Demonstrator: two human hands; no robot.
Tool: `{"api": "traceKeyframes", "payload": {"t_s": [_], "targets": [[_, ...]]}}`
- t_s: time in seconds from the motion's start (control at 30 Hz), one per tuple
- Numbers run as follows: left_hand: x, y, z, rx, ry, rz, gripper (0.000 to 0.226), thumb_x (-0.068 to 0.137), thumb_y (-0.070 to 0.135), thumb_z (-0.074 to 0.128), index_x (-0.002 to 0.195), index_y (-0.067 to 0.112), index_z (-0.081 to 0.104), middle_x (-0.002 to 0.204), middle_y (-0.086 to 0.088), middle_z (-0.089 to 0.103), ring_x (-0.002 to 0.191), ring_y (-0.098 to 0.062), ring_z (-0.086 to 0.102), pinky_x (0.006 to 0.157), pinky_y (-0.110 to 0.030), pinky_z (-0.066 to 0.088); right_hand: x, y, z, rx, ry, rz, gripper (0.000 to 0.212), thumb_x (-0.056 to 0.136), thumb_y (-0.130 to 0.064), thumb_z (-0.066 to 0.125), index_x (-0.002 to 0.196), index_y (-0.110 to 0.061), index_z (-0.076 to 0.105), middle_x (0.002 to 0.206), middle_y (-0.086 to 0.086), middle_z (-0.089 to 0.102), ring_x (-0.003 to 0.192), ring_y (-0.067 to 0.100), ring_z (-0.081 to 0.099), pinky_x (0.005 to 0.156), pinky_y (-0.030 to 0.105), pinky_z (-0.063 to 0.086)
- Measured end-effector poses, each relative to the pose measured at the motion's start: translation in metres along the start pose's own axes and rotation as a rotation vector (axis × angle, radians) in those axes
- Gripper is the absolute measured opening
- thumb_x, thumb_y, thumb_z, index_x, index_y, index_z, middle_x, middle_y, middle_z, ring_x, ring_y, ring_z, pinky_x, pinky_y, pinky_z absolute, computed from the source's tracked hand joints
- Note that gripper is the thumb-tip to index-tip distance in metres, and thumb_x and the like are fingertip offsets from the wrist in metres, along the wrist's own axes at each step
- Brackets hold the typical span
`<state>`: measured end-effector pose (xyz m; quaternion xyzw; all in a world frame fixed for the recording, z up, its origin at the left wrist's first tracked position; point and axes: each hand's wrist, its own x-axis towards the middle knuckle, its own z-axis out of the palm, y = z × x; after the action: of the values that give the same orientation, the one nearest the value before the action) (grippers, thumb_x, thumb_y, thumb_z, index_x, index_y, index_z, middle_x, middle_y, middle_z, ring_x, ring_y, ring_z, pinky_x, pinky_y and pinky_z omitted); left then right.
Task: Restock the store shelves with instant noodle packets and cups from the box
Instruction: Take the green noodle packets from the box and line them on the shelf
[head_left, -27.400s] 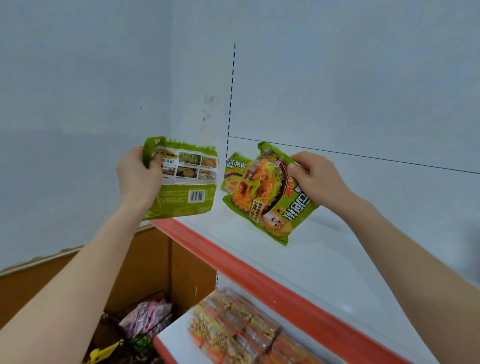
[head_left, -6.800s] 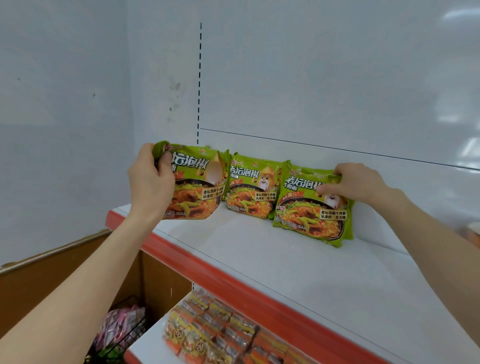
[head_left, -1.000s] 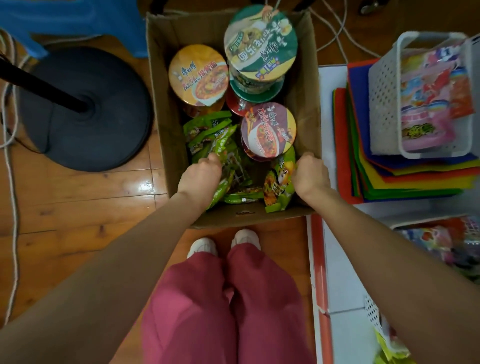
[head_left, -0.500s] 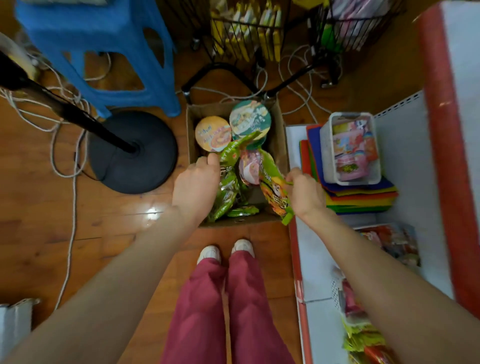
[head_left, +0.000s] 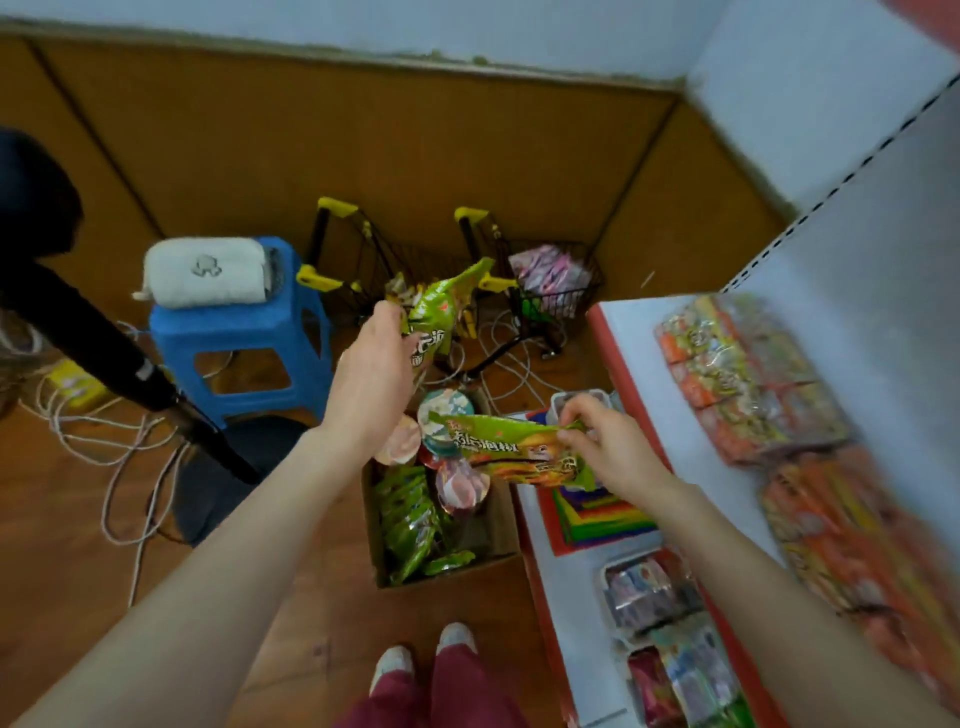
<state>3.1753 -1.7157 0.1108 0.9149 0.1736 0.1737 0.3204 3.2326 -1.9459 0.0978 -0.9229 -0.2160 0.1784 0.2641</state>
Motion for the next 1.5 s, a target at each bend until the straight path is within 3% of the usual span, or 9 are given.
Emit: {"api": "traceKeyframes", "payload": {"t_s": [0.2, 0.37, 0.47, 0.6, 0.77, 1.17, 1.23, 1.37, 1.5], "targets": [[0.031, 0.074, -0.065, -0.093, 0.078, 0.110, 0.015, 0.098, 0.014, 0.040, 0.108, 0.003, 0.040, 0.082, -0.007, 0.048, 0.070, -0.028, 0.045, 0.058, -0.037, 0.032, -0.041, -0.042, -0.075, 0.012, 0.140, -0.119, 0.021, 0.088, -0.007, 0.057, 0.079, -0.022, 0.045, 0.060, -0.012, 0.040, 0.059, -0.005, 0.047, 0.056, 0.012, 0.034], [0.049, 0.126, -0.105, -0.265, 0.111, 0.215, 0.012, 0.098, 0.014, 0.041, 0.107, 0.006, 0.040, 0.082, -0.010, 0.053, 0.064, -0.022, 0.048, 0.053, -0.036, 0.039, -0.070, -0.059, -0.129, 0.136, 0.296, -0.146, 0.028, 0.087, -0.006, 0.058, 0.075, -0.028, 0.047, 0.062, -0.005, 0.045, 0.055, 0.008, 0.042, 0.057, 0.035, 0.041], [0.059, 0.154, -0.121, -0.339, 0.140, 0.263, 0.006, 0.098, 0.012, 0.041, 0.102, 0.007, 0.039, 0.073, -0.005, 0.050, 0.058, -0.016, 0.043, 0.047, -0.032, 0.029, -0.090, -0.073, -0.166, 0.238, 0.395, -0.174, 0.027, 0.088, 0.000, 0.055, 0.077, -0.024, 0.047, 0.058, -0.002, 0.040, 0.051, 0.001, 0.047, 0.053, 0.020, 0.052], [0.069, 0.189, -0.131, -0.427, 0.197, 0.326, 0.008, 0.098, 0.012, 0.041, 0.095, 0.012, 0.033, 0.069, -0.003, 0.042, 0.061, -0.020, 0.038, 0.055, -0.032, 0.026, -0.117, -0.085, -0.219, 0.276, 0.549, -0.204, 0.025, 0.089, -0.001, 0.053, 0.079, -0.023, 0.046, 0.071, 0.014, 0.040, 0.064, 0.023, 0.047, 0.055, 0.020, 0.056], [0.079, 0.224, -0.131, -0.423, 0.209, 0.372, 0.007, 0.098, 0.012, 0.041, 0.100, 0.006, 0.040, 0.079, -0.011, 0.045, 0.071, -0.025, 0.042, 0.056, -0.034, 0.027, -0.143, -0.095, -0.290, 0.332, 0.808, -0.206, 0.023, 0.090, -0.004, 0.054, 0.078, -0.023, 0.047, 0.060, 0.004, 0.031, 0.045, 0.001, 0.043, 0.051, 0.015, 0.052], [0.094, 0.309, -0.107, -0.312, 0.252, 0.463, 0.015, 0.096, 0.012, 0.043, 0.105, 0.000, 0.044, 0.075, -0.012, 0.047, 0.063, -0.026, 0.039, 0.052, -0.034, 0.025, -0.152, -0.033, -0.444, 0.270, 1.344, -0.084, 0.011, 0.092, -0.008, 0.050, 0.097, -0.013, 0.042, 0.072, 0.003, 0.047, 0.063, 0.017, 0.055, 0.045, 0.007, 0.047], [0.095, 0.318, -0.104, -0.321, 0.258, 0.449, 0.012, 0.097, 0.014, 0.042, 0.103, 0.003, 0.043, 0.077, -0.010, 0.047, 0.065, -0.024, 0.040, 0.050, -0.033, 0.025, -0.146, -0.018, -0.455, 0.248, 1.398, -0.026, 0.009, 0.093, -0.009, 0.049, 0.097, -0.014, 0.042, 0.078, 0.005, 0.048, 0.065, 0.024, 0.059, 0.049, 0.014, 0.050], [0.097, 0.329, -0.099, -0.310, 0.276, 0.421, 0.014, 0.098, 0.018, 0.041, 0.104, 0.006, 0.043, 0.080, -0.009, 0.050, 0.068, -0.025, 0.045, 0.053, -0.033, 0.029, -0.134, 0.008, -0.464, 0.185, 1.438, 0.080, 0.015, 0.092, -0.009, 0.047, 0.107, -0.007, 0.049, 0.074, 0.000, 0.046, 0.077, 0.036, 0.060, 0.076, 0.048, 0.052], [0.099, 0.337, -0.094, -0.311, 0.289, 0.427, 0.016, 0.097, 0.018, 0.041, 0.105, 0.005, 0.043, 0.081, -0.011, 0.052, 0.069, -0.028, 0.048, 0.055, -0.035, 0.035, -0.120, 0.024, -0.468, 0.169, 1.479, 0.153, 0.020, 0.092, -0.008, 0.045, 0.111, -0.002, 0.049, 0.092, 0.009, 0.052, 0.080, 0.032, 0.055, 0.077, 0.039, 0.047]]}}
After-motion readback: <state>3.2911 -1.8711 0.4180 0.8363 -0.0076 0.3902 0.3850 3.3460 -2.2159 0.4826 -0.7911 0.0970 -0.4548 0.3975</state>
